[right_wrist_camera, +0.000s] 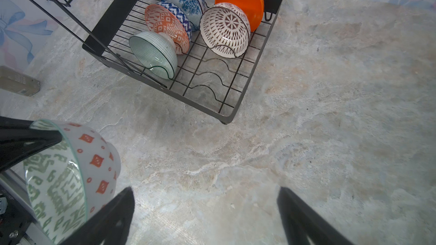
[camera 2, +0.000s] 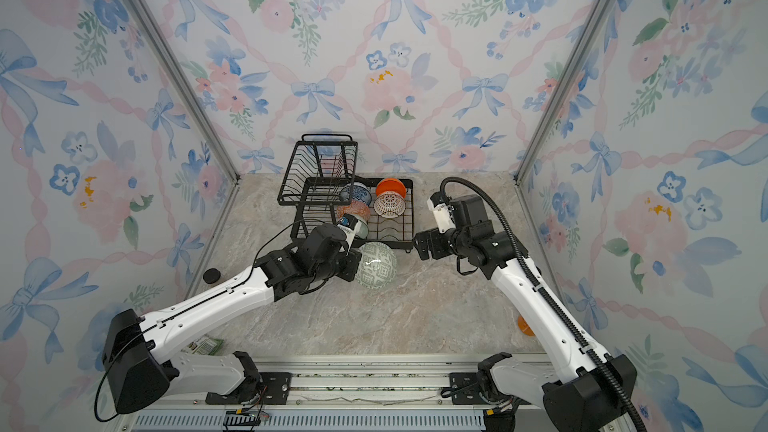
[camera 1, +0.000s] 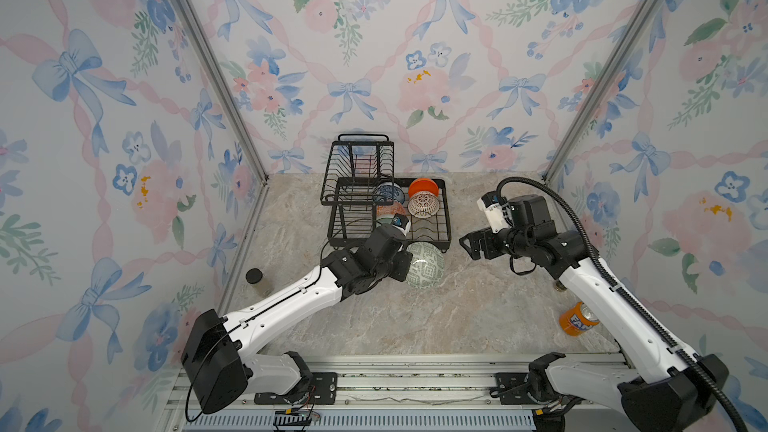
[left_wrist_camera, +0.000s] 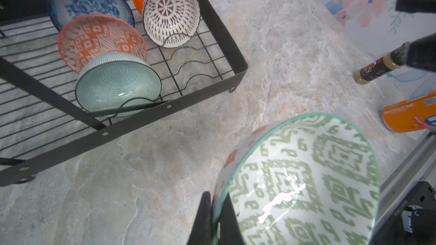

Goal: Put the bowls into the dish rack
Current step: 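Lift the patterned bowl with the left gripper while the right gripper approaches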

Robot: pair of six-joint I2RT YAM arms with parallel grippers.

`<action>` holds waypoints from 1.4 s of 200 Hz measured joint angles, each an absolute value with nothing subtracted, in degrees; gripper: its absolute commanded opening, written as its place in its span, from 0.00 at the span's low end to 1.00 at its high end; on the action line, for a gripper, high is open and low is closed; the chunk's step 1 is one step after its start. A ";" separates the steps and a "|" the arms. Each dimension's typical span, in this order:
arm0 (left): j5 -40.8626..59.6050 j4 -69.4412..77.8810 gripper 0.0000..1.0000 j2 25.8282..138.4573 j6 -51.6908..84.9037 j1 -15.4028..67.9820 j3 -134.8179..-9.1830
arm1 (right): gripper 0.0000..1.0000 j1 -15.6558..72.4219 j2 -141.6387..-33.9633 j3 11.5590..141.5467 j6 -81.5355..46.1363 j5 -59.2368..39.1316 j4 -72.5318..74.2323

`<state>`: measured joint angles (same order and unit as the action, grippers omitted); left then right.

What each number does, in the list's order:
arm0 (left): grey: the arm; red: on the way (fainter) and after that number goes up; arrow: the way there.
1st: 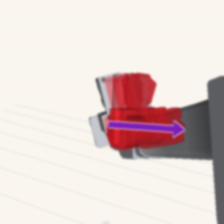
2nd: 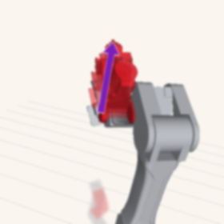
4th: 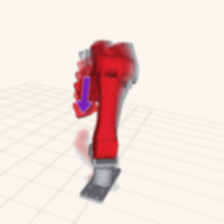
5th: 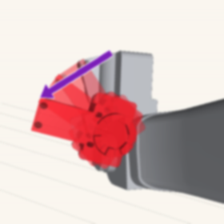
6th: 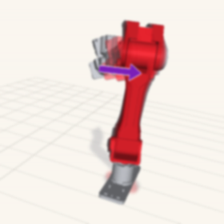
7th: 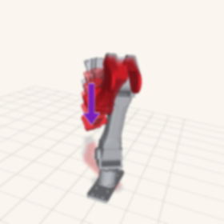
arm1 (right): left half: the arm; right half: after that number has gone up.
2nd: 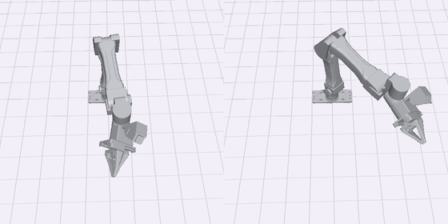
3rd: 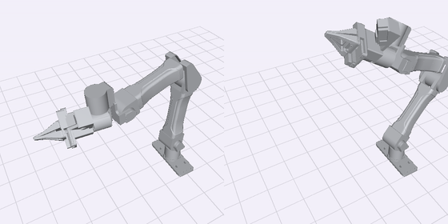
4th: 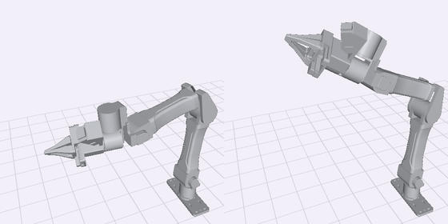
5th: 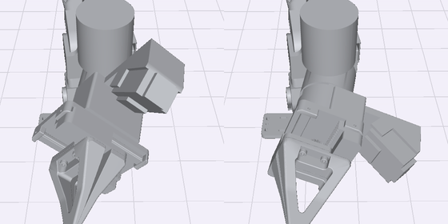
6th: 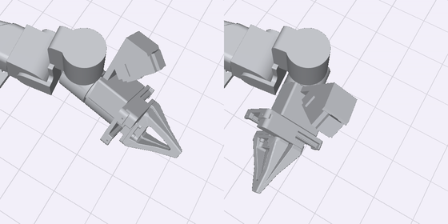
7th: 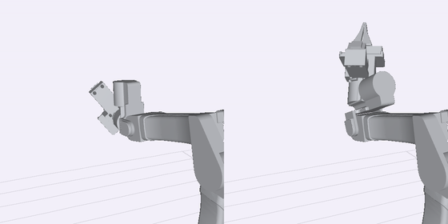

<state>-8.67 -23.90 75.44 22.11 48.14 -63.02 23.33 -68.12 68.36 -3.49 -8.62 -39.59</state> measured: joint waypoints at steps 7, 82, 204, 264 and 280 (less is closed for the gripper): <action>-8.78 -23.90 0.00 75.94 21.47 47.99 -64.12 | 0.97 23.51 -68.12 68.64 -3.49 -8.73 -39.57; -9.96 -24.08 0.00 80.82 17.04 46.96 -71.72 | 0.97 25.12 -68.12 70.74 -5.15 -11.29 -37.39; -13.80 -24.14 0.00 83.96 12.99 46.70 -78.28 | 0.97 27.90 -72.86 72.71 -10.13 -11.46 -30.63; -16.34 -24.10 0.00 85.23 11.90 46.70 -80.09 | 0.78 29.12 -75.55 73.60 -11.05 -8.99 -30.72; -16.78 -24.12 0.00 85.58 11.64 46.70 -80.27 | 0.72 29.39 -76.27 74.06 -10.90 -8.62 -30.87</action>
<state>-16.78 -24.12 85.58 11.64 46.70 -80.27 29.39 -76.27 74.06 -10.90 -8.62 -30.87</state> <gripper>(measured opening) 0.049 0.762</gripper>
